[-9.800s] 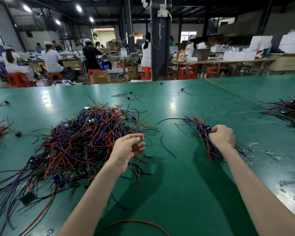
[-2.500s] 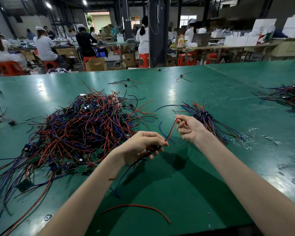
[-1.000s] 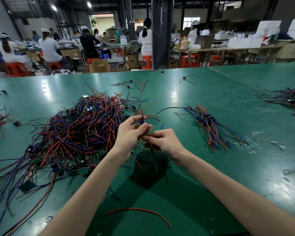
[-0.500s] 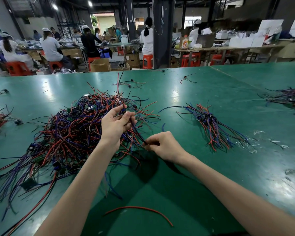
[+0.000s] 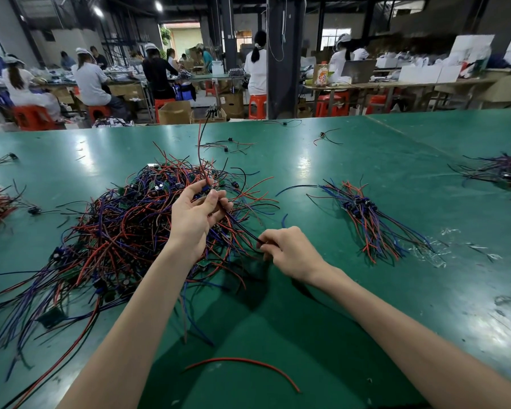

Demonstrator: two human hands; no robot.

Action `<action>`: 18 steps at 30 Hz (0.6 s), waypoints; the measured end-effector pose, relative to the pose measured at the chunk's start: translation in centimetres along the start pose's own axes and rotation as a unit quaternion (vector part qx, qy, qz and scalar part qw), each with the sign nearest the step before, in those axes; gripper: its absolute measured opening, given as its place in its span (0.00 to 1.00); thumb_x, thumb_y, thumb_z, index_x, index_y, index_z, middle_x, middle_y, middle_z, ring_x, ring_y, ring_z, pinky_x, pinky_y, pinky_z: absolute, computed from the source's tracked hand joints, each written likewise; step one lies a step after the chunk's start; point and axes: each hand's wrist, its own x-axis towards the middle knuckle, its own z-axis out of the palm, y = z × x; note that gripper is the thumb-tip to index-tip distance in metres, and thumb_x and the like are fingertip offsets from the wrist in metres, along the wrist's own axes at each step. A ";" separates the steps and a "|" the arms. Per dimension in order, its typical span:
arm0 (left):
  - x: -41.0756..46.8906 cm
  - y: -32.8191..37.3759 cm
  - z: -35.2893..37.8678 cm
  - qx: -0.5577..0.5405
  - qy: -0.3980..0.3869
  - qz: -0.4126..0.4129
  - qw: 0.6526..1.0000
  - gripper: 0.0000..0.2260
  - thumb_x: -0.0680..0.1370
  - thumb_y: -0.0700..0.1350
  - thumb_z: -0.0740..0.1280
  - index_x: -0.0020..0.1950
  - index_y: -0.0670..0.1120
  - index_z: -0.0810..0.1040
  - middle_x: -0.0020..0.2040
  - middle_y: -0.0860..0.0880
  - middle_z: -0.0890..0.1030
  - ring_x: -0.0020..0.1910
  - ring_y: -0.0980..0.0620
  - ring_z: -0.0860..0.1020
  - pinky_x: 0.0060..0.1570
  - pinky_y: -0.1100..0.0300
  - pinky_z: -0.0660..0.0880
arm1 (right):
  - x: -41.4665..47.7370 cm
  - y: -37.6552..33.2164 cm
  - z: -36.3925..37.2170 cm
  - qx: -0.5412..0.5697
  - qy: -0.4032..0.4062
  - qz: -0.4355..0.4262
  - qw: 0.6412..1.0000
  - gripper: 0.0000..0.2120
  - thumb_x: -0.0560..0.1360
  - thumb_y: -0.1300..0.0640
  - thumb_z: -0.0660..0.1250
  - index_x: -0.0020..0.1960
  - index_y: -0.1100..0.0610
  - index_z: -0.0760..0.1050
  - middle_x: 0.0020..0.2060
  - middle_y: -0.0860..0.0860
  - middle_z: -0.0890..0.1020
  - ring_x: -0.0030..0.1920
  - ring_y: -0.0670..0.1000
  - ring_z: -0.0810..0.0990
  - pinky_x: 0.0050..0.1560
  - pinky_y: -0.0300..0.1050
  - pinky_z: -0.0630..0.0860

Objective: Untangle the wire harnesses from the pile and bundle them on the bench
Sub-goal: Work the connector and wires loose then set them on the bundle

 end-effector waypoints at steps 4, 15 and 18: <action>0.1 0.0 -0.3 -0.010 0.004 -0.003 1.000 0.07 0.80 0.33 0.60 0.56 0.41 0.73 0.43 0.42 0.78 0.39 0.48 0.78 0.40 0.58 0.81 | 0.0 -0.1 -0.1 -0.009 -0.017 -0.003 1.000 0.10 0.76 0.65 0.61 0.54 0.59 0.79 0.41 0.56 0.85 0.45 0.58 0.80 0.50 0.50 0.76; 0.4 -0.2 -0.5 -0.013 0.003 -0.007 1.000 0.12 0.79 0.33 0.61 0.62 0.39 0.71 0.43 0.43 0.80 0.37 0.49 0.80 0.45 0.55 0.82 | 0.2 0.3 -0.2 -0.026 0.000 0.000 1.000 0.10 0.76 0.66 0.59 0.50 0.60 0.78 0.37 0.52 0.84 0.43 0.55 0.80 0.48 0.48 0.76; 0.5 -0.1 -0.5 -0.021 0.000 -0.008 1.000 0.11 0.79 0.33 0.61 0.61 0.40 0.72 0.43 0.43 0.80 0.38 0.49 0.80 0.46 0.55 0.82 | 0.3 0.2 0.1 -0.026 0.002 0.004 1.000 0.09 0.76 0.65 0.60 0.51 0.59 0.78 0.37 0.53 0.84 0.43 0.57 0.80 0.48 0.50 0.76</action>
